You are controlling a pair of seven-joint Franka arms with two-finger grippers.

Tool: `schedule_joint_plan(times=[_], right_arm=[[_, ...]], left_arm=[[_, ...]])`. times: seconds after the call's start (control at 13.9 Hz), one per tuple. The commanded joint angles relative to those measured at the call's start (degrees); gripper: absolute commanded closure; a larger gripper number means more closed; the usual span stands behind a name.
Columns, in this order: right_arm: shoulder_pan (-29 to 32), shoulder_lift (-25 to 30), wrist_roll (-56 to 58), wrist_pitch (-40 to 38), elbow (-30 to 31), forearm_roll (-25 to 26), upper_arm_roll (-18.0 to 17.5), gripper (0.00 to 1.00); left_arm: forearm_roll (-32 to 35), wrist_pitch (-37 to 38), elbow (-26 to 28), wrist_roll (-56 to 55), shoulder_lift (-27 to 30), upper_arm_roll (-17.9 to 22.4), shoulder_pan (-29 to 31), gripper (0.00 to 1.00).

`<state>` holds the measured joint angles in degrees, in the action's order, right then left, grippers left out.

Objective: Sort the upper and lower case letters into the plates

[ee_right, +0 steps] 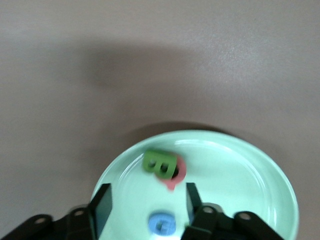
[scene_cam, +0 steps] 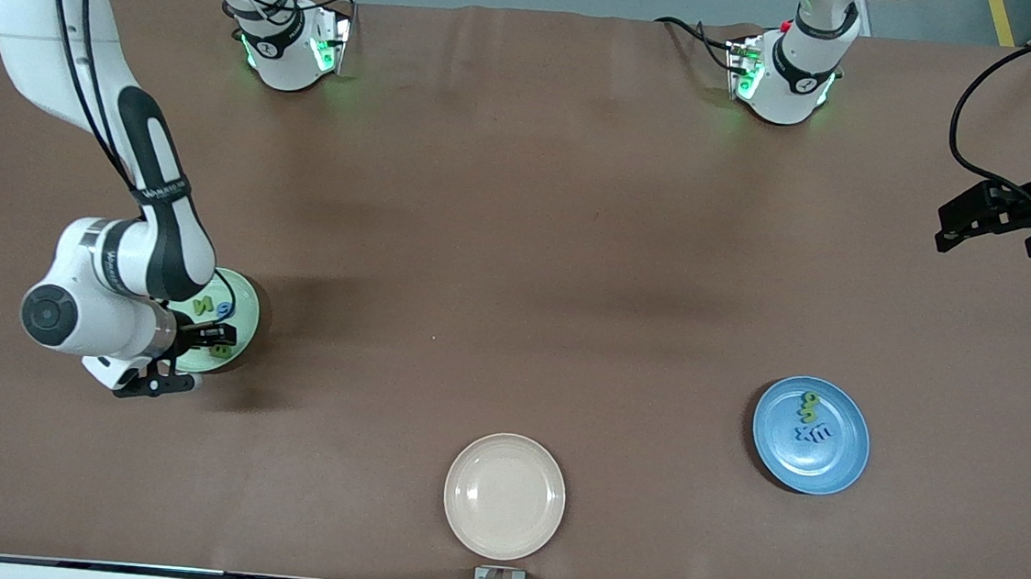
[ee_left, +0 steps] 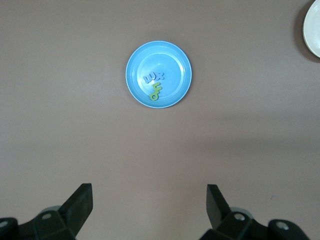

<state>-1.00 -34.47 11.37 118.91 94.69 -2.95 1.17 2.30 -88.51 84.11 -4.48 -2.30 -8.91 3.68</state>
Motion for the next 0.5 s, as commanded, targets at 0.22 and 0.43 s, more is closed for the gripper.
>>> schedule_joint_plan(times=[0.22, 0.43], right_arm=[[-1.20, 19.41, -7.94, -15.18, 2.51, -0.39, 0.06, 0.00], [-0.93, 26.71, -8.81, -20.54, 1.99, 0.32, 0.33, 0.00]], left_arm=[[-0.19, -0.26, 0.35, 0.44, 0.90, -0.14, 0.10, 0.00], [-0.28, -1.14, 1.84, 0.26, 1.95, -0.23, 0.18, 0.00]])
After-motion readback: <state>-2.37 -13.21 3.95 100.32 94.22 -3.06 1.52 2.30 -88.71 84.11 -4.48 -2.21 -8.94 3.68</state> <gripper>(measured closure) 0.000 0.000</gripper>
